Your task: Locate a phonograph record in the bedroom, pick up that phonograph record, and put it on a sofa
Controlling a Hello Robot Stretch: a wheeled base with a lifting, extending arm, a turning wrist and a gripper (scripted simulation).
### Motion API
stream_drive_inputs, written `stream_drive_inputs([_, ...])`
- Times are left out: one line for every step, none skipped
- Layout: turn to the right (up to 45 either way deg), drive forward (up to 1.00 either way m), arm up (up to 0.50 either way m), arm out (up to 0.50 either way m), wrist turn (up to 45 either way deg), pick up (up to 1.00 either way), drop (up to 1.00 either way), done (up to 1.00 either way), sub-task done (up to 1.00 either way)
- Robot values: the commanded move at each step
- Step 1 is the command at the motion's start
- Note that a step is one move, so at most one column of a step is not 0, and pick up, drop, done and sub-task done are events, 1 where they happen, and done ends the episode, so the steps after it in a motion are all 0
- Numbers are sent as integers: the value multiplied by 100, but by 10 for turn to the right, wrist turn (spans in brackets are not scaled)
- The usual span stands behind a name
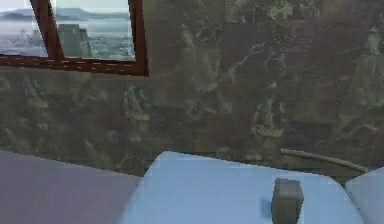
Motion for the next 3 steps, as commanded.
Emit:
stream_drive_inputs([-450,0,0,0,0,0,0,0,0])
stream_drive_inputs([-210,0,0,0,0,0,0,0,0])
stream_drive_inputs([0,10,0,0,0,0,0,0,0])
